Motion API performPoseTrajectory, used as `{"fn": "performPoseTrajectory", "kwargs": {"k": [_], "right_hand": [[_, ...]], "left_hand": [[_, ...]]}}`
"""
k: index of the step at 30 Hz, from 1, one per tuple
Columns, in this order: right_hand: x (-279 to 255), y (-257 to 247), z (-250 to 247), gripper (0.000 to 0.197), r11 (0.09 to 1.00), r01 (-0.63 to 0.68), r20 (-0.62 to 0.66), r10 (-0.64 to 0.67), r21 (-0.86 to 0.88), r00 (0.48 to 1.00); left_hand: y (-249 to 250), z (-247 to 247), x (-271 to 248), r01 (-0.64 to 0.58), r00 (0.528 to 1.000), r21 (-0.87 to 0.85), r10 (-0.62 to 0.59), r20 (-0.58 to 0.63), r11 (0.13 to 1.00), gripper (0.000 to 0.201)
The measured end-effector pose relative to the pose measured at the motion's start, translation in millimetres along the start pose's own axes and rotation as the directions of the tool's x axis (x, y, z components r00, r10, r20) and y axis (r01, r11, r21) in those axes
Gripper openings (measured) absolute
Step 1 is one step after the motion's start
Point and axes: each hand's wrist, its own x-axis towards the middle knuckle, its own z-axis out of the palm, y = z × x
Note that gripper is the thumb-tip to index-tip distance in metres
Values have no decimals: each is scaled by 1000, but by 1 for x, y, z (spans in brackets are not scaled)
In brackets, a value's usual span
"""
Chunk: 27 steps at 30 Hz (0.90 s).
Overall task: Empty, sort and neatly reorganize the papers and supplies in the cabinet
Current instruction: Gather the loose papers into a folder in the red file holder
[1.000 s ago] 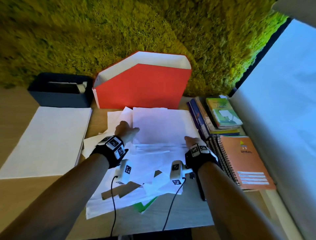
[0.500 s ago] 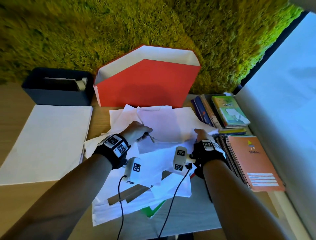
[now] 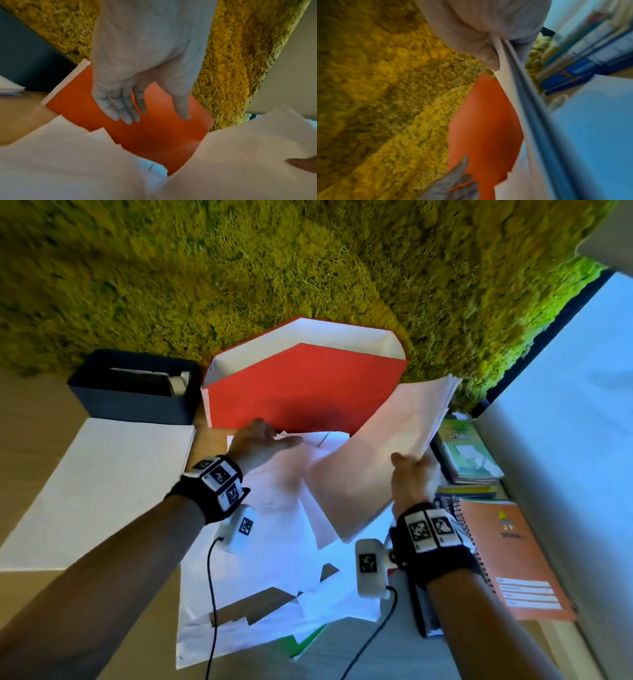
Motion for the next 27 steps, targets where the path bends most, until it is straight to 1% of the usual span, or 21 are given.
{"fn": "performPoseTrajectory", "kwargs": {"k": [2, 3, 4, 5, 6, 7, 8, 9, 10, 11, 13, 15, 17, 20, 22, 23, 25, 27], "right_hand": [[-2, -12, -17, 31, 990, 54, 35, -59, 129, 998], [-5, -19, -26, 29, 981, 75, 49, -85, 181, 995], [-9, -28, -33, 25, 970, 96, 73, -115, 223, 991], [-12, -35, -40, 22, 957, 130, 107, -162, 257, 981], [-16, -43, -45, 22, 947, 165, 150, -213, 276, 966], [-19, -49, -47, 23, 937, 197, 186, -257, 288, 949], [-22, -54, -46, 22, 932, 218, 230, -289, 290, 929], [-22, -57, -44, 20, 928, 236, 270, -316, 289, 910], [-21, -58, -41, 19, 925, 243, 295, -329, 292, 897], [-19, -57, -35, 19, 919, 236, 312, -336, 316, 889], [-16, -53, -24, 18, 905, 206, 322, -334, 372, 886], [-13, -49, -14, 15, 909, 245, 300, -350, 337, 887], [-12, -38, -3, 23, 924, 272, 302, -349, 267, 887], [-10, -9, 11, 36, 968, 207, 373, -245, 140, 895], [-9, 7, 17, 49, 983, 169, 383, -186, 79, 905], [-9, 11, 19, 51, 986, 159, 373, -170, 59, 912], [-9, 11, 22, 43, 987, 146, 363, -161, 68, 918], [-8, 5, 24, 43, 985, 131, 358, -162, 111, 920]], "left_hand": [[13, -3, 4, -71, 997, -157, 73, 10, 985, 50], [21, -4, 4, -101, 994, -197, 108, 27, 975, 53], [29, -4, 2, -123, 989, -222, 137, 48, 967, 63], [38, -6, -2, -136, 983, -264, 163, 82, 955, 78], [48, -8, -8, -145, 972, -335, 197, 128, 931, 90], [56, -8, -13, -161, 951, -426, 255, 174, 890, 92], [65, -9, -20, -185, 919, -516, 333, 210, 836, 85], [71, -10, -26, -213, 891, -576, 399, 216, 789, 71], [78, -12, -33, -240, 876, -610, 439, 199, 755, 59], [83, -14, -39, -266, 872, -627, 459, 167, 733, 51], [85, -17, -45, -288, 884, -644, 455, 104, 708, 42], [77, -20, -45, -279, 905, -658, 421, 64, 700, 37], [65, -21, -44, -265, 930, -653, 367, 21, 710, 37], [42, -20, -40, -231, 957, -633, 290, -11, 739, 39], [28, -19, -39, -202, 967, -628, 256, -5, 751, 39], [23, -18, -40, -193, 969, -627, 248, 0, 755, 38], [20, -15, -43, -186, 971, -626, 238, 0, 757, 34], [24, -13, -48, -195, 970, -644, 242, -17, 739, 30]]}}
